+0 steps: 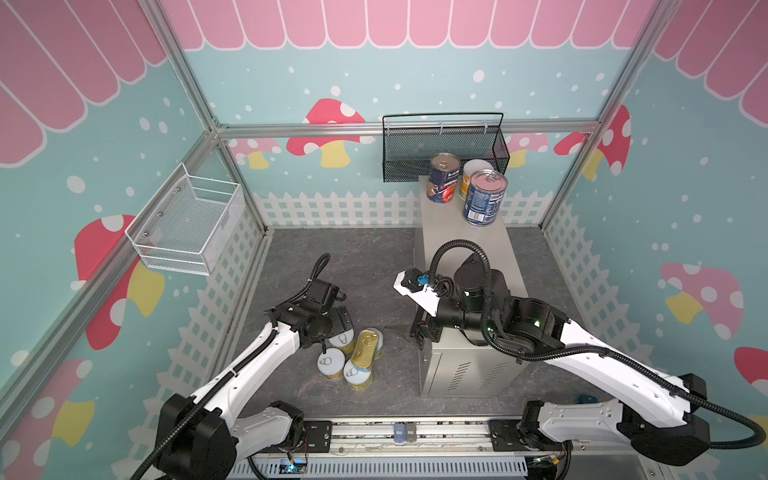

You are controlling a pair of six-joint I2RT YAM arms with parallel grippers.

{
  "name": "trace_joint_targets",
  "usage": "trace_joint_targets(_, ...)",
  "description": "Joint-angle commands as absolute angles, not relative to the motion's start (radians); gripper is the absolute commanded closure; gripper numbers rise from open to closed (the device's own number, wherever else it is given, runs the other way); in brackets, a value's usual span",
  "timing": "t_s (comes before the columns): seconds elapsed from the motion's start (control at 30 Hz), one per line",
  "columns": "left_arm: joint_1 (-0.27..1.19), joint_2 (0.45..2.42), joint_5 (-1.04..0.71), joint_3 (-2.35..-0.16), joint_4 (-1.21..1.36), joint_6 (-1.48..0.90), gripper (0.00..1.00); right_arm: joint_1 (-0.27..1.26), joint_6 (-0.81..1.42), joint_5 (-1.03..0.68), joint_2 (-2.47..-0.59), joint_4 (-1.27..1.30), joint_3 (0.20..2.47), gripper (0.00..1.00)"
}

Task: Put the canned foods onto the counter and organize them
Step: 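Lower the left gripper over the yellow fruit-printed can while right gripper moves inward, then close the left gripper around the yellow fruit-printed can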

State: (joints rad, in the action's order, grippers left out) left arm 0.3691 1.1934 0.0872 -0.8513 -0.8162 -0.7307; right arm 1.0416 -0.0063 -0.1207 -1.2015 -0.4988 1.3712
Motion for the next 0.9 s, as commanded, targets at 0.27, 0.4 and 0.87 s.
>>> trace_joint_targets(0.27, 0.365, 1.276, 0.048, -0.795, -0.677, -0.775, 0.02, 1.064, -0.009, -0.077, -1.203, -0.495, 1.364, 0.00)
trace_joint_targets(0.4, 0.367, 1.307, 0.053, -0.791, -0.672, -0.763, 0.02, 1.069, -0.029, -0.089, -1.232, -0.524, 1.387, 0.01)
trace_joint_targets(0.87, 0.367, 1.353, 0.099, -0.769, -0.639, -0.747, 0.08, 1.089, -0.077, 0.002, -1.466, -0.923, 1.711, 0.01)
